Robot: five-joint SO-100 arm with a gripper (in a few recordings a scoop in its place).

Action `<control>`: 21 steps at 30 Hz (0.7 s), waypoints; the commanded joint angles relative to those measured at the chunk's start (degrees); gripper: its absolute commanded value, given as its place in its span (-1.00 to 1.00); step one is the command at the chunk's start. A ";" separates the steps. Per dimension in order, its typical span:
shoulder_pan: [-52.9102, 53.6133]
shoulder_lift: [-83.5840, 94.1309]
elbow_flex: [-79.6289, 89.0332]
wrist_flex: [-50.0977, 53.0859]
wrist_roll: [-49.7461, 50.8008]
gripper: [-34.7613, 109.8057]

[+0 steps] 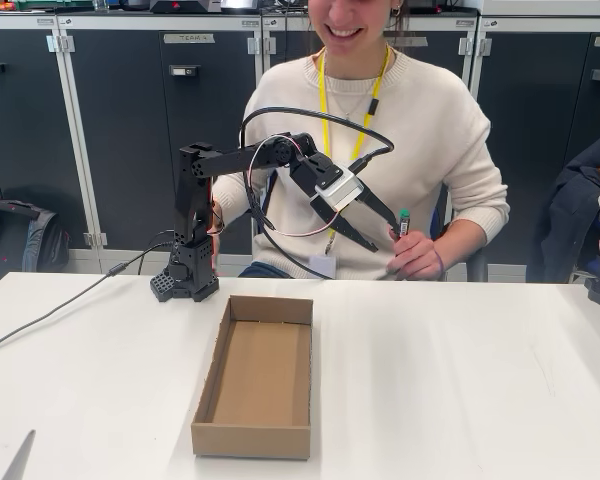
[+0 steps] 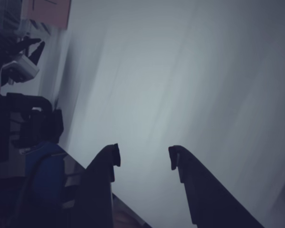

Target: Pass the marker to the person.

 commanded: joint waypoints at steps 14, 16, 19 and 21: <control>0.70 4.92 -0.44 -0.44 0.53 -0.18; 0.70 4.92 -0.35 -0.53 0.62 -0.18; 0.88 5.01 -0.18 -0.53 0.70 -0.18; 1.14 5.01 0.18 -0.53 0.79 -0.18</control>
